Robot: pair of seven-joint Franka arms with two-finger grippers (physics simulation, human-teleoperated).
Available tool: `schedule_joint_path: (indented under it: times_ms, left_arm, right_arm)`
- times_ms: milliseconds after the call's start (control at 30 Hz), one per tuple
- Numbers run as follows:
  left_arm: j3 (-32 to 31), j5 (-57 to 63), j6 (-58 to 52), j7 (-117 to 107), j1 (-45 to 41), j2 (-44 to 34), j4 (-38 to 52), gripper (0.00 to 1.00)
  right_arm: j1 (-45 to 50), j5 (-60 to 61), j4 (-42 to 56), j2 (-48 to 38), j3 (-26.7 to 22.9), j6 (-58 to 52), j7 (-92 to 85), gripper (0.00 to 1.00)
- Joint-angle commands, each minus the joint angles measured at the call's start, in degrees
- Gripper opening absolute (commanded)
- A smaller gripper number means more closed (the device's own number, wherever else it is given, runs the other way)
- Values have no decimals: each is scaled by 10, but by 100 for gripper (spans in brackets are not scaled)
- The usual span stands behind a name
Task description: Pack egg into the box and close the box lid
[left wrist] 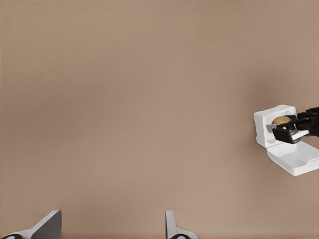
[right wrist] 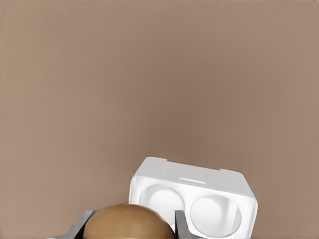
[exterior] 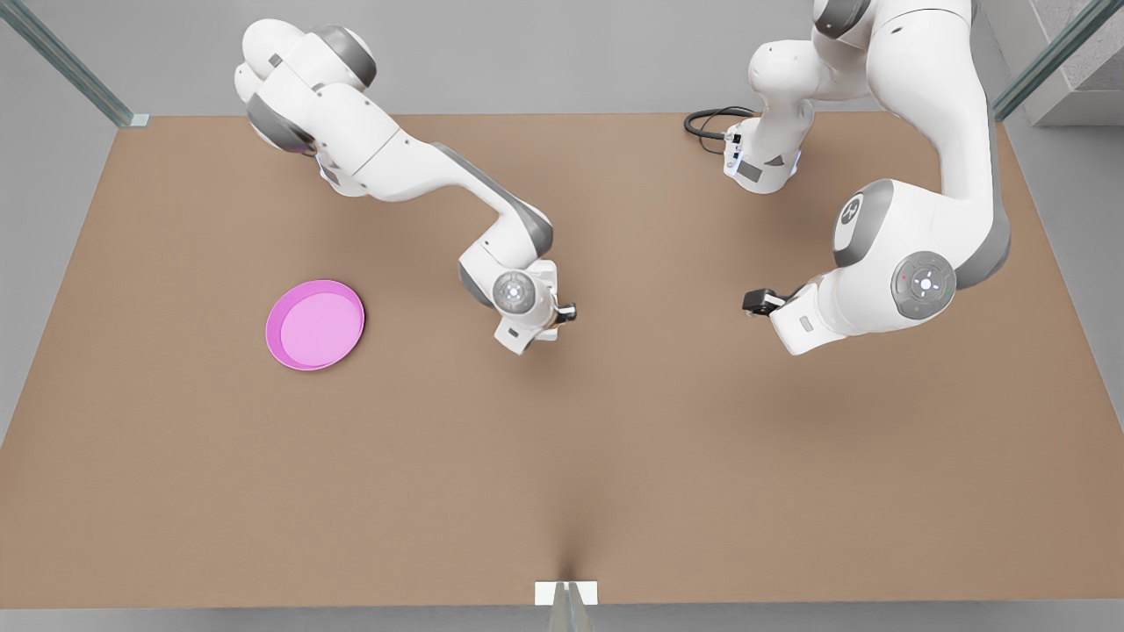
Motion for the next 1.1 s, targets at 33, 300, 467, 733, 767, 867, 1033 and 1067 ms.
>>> schedule_joint_path:
  times_ms: [33,300,467,733,767,867,1033,1067]
  left_arm:
    - [0,0,0,1,0,0,0,100]
    - [-3,0,0,2,0,-1,1,100]
    - [-8,2,-8,-7,0,-20,49,100]
    - [-77,-2,38,-539,-210,24,43,21]
    - [-47,-3,64,-609,-270,34,42,21]
    - [-35,-5,125,-752,-362,84,48,21]
    - [-32,2,196,-776,-409,93,6,21]
    - [-31,3,214,-776,-414,92,-13,21]
  right_arm:
    - [0,-18,3,0,1,-1,112,100]
    - [-7,-18,12,-9,1,-13,111,100]
    - [-291,-78,4,-270,1,-229,-136,100]
    - [-313,-23,92,-323,-133,-405,-306,100]
    - [-313,5,88,-323,-143,-393,-313,100]
    - [-305,1,84,-319,-158,-382,-335,100]
    - [-304,-12,90,-300,-149,-365,-344,100]
    - [-304,-13,92,-297,-146,-365,-344,100]
